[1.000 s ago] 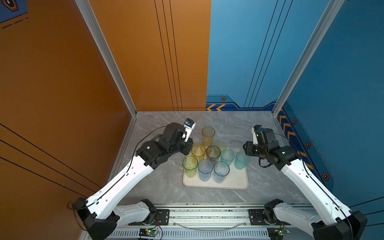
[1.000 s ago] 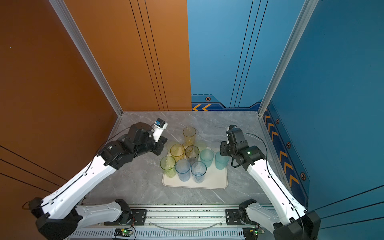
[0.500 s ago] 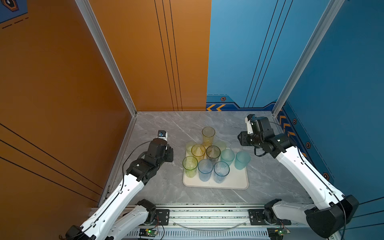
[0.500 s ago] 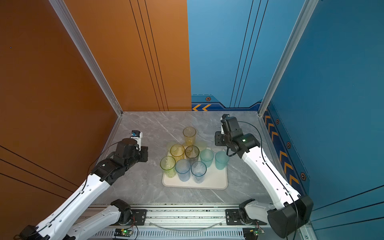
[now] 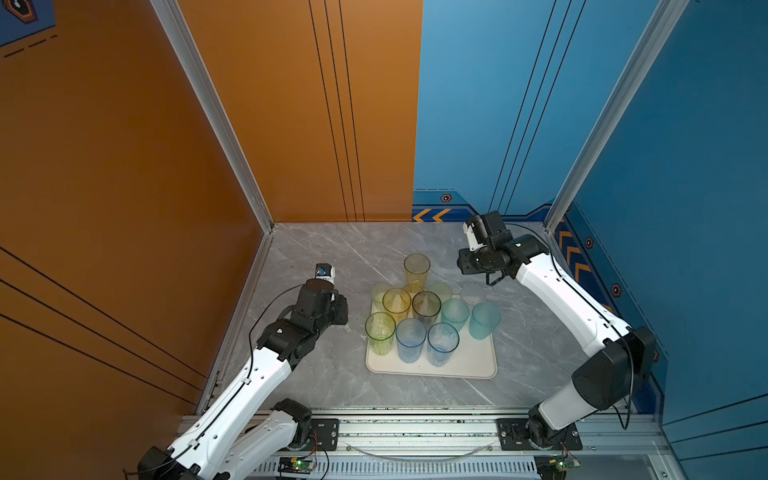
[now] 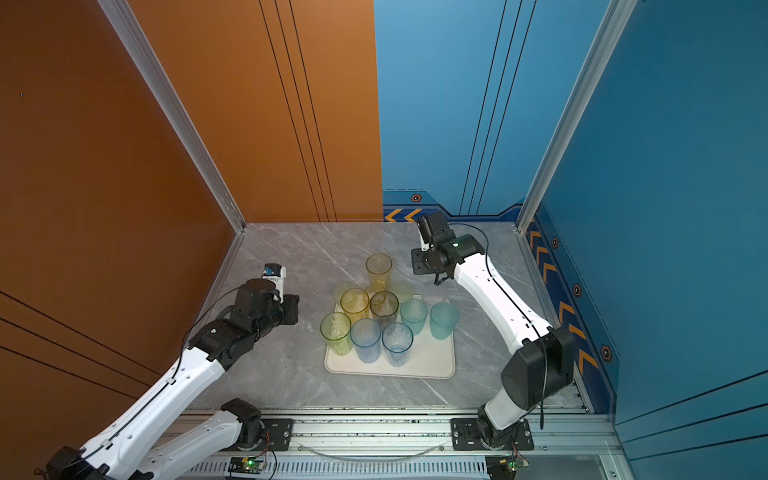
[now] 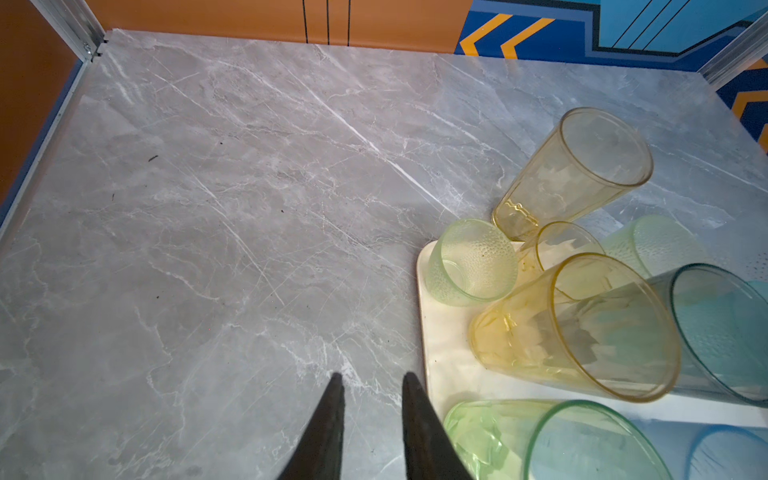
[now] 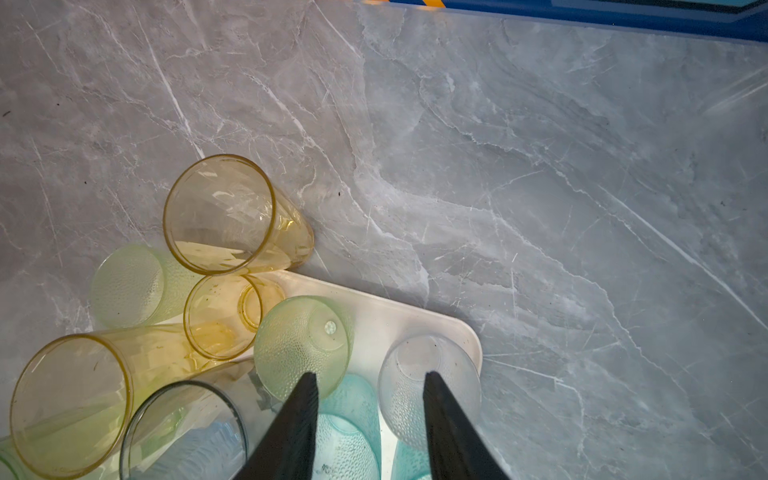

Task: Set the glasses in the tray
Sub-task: 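Move the right gripper to the tall yellow cup beyond the tray's far edge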

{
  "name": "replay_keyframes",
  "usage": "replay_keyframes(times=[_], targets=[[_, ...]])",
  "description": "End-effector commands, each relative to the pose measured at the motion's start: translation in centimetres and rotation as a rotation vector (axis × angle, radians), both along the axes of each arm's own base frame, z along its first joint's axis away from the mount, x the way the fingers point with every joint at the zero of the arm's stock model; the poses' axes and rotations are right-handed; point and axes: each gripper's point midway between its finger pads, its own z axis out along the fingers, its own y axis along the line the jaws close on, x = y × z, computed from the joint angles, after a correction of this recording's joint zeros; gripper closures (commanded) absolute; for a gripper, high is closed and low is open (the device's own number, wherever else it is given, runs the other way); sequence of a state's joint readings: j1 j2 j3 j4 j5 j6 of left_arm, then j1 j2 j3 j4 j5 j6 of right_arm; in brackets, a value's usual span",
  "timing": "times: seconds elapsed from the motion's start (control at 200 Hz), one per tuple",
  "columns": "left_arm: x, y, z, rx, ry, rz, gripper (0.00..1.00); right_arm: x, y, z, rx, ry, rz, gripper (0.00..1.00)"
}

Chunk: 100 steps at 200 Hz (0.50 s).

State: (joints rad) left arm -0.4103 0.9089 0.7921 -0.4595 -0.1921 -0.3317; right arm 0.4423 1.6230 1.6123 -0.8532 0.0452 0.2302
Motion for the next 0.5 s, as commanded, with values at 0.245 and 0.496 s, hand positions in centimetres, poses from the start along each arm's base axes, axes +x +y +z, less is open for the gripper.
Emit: replay_keyframes(times=[0.245,0.496], targets=[[0.0,0.2,0.0,-0.045,-0.013,0.004,0.73,0.8,4.3,-0.2,-0.015,0.068,0.129,0.6],[-0.3,0.7,-0.1,-0.056,-0.014,0.014,0.73,2.0,6.4,-2.2,-0.041,0.122,0.165,0.65]])
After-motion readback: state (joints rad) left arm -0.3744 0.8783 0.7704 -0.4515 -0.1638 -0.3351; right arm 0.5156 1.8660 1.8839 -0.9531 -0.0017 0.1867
